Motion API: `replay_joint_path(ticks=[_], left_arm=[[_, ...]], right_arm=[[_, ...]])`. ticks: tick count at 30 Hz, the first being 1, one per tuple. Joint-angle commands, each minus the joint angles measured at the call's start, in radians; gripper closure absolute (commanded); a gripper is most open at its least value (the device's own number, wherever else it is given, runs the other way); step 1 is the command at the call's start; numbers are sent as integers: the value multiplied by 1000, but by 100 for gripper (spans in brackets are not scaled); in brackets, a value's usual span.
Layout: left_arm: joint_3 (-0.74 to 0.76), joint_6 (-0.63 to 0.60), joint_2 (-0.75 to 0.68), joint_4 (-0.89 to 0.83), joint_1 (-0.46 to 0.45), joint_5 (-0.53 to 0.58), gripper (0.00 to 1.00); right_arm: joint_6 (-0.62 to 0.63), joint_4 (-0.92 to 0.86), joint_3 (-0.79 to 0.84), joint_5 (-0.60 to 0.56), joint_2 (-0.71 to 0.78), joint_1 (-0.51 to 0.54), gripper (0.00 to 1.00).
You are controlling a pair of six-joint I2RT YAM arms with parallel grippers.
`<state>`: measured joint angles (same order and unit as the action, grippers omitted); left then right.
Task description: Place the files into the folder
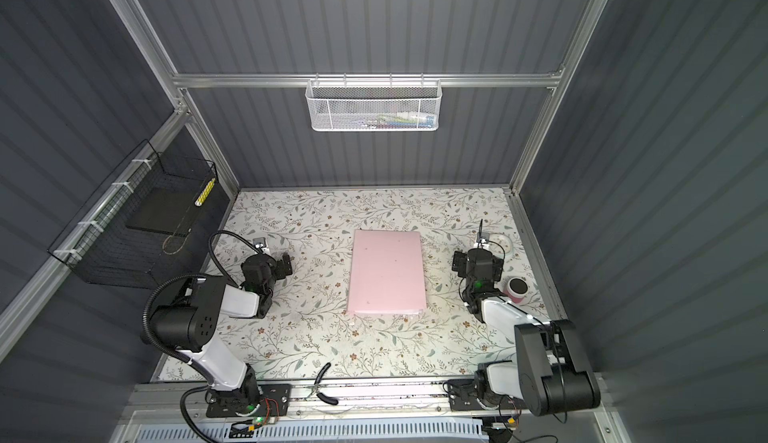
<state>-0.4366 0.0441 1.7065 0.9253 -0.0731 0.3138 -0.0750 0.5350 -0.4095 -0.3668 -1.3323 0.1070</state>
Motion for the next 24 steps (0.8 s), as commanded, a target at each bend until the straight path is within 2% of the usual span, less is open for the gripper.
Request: replay_joint_path(ticks=[1, 2, 4, 5, 7, 10, 12, 24], left_arm=[[-17, -12, 1, 3, 1, -13, 0], [-15, -12, 3, 14, 1, -14, 0], [-14, -16, 8, 28, 1, -13, 0], [-16, -14, 5, 18, 0, -15, 0], [-15, -15, 7, 21, 0, -13, 0], [-17, -16, 6, 18, -1, -14, 0], [-17, -16, 7, 15, -1, -14, 0], [-24, -19, 10, 7, -1, -14, 0]], right_arm=[[89, 199, 11, 24, -10, -9, 1], [112, 391, 86, 52, -33, -17, 1], [77, 688, 200, 28, -111, -43, 1], [57, 705, 222, 77, -114, -62, 1], [60, 686, 180, 83, -156, -70, 1], [12, 436, 93, 141, -114, -110, 1], [-2, 496, 104, 149, -136, -130, 1], [1, 499, 110, 137, -130, -121, 1]])
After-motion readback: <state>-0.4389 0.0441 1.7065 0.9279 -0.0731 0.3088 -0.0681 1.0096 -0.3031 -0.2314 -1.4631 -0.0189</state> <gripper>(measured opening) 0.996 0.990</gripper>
